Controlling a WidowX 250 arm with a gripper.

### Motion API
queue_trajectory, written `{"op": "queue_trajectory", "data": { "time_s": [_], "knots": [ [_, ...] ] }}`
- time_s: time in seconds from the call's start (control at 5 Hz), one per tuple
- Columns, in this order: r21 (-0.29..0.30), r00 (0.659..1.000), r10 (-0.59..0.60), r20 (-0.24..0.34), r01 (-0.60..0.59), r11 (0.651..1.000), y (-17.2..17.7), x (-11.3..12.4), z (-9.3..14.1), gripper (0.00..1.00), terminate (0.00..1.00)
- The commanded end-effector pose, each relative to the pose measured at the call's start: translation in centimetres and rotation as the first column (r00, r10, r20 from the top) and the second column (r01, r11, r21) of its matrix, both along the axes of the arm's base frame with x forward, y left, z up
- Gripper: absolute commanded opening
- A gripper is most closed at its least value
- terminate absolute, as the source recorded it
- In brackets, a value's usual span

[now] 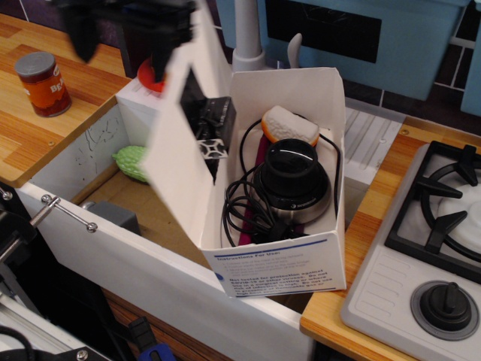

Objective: Close white1fbox flap

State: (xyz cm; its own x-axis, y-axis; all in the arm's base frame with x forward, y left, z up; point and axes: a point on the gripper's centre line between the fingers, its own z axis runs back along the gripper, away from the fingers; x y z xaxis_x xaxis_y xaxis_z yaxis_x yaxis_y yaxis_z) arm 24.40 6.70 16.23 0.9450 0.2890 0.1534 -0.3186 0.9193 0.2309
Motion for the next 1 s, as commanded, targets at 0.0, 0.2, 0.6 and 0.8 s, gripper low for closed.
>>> {"op": "queue_trajectory", "data": {
  "time_s": [0.0,0.2,0.6,0.8],
  "knots": [
    [0.019,0.998,0.048,0.031,-0.048,0.999,-3.3,1.6,1.2,1.00,0.00],
    [-0.015,0.997,0.058,0.052,-0.057,0.998,-4.6,2.7,0.4,1.00,0.00],
    [-0.110,0.992,0.097,0.081,-0.088,0.990,-7.0,4.3,-2.3,1.00,0.00],
    [-0.162,0.986,0.147,0.082,-0.132,0.978,-8.2,4.9,-4.3,1.00,0.00]
  ]
}}
